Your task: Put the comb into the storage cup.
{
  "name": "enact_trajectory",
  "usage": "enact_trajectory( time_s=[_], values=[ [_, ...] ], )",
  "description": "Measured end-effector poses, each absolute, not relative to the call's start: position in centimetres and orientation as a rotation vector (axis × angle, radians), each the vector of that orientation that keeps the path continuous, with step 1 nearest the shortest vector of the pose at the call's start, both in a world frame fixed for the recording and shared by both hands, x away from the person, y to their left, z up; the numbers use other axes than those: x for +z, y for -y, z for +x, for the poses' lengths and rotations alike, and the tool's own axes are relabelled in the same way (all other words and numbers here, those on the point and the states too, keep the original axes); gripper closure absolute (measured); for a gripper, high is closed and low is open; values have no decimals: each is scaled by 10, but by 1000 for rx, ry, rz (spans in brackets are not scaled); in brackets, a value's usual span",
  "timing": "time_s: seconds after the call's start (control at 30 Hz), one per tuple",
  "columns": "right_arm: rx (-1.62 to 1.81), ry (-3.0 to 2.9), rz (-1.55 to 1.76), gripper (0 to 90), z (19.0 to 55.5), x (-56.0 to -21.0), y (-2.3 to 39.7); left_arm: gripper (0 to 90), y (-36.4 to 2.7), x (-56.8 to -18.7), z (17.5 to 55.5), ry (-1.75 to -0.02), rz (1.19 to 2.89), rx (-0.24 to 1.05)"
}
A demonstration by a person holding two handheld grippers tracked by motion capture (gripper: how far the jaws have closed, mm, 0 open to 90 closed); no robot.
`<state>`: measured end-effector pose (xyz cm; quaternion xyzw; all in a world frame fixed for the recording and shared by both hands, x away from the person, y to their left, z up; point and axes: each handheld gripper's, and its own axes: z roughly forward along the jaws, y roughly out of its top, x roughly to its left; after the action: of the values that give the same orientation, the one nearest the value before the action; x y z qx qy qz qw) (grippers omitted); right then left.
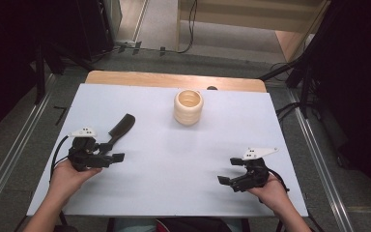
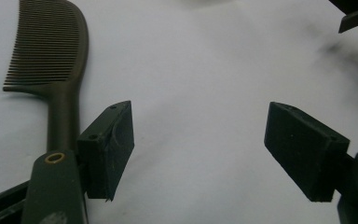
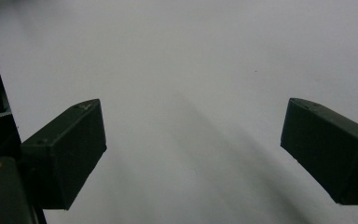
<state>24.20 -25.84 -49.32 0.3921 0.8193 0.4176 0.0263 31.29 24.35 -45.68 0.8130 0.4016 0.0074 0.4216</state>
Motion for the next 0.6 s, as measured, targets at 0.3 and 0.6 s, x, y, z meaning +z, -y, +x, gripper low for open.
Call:
enact_trajectory(
  time_s=[0.3, 0.6],
  values=[
    [1288, -2534, 1208, 50, 242, -494, 258, 250, -249, -450, 323, -1024, 2030, 46],
    [1287, -2534, 1211, 50, 242, -493, 258, 257, -253, -442, 335, -1044, 2045, 77]
  ],
)
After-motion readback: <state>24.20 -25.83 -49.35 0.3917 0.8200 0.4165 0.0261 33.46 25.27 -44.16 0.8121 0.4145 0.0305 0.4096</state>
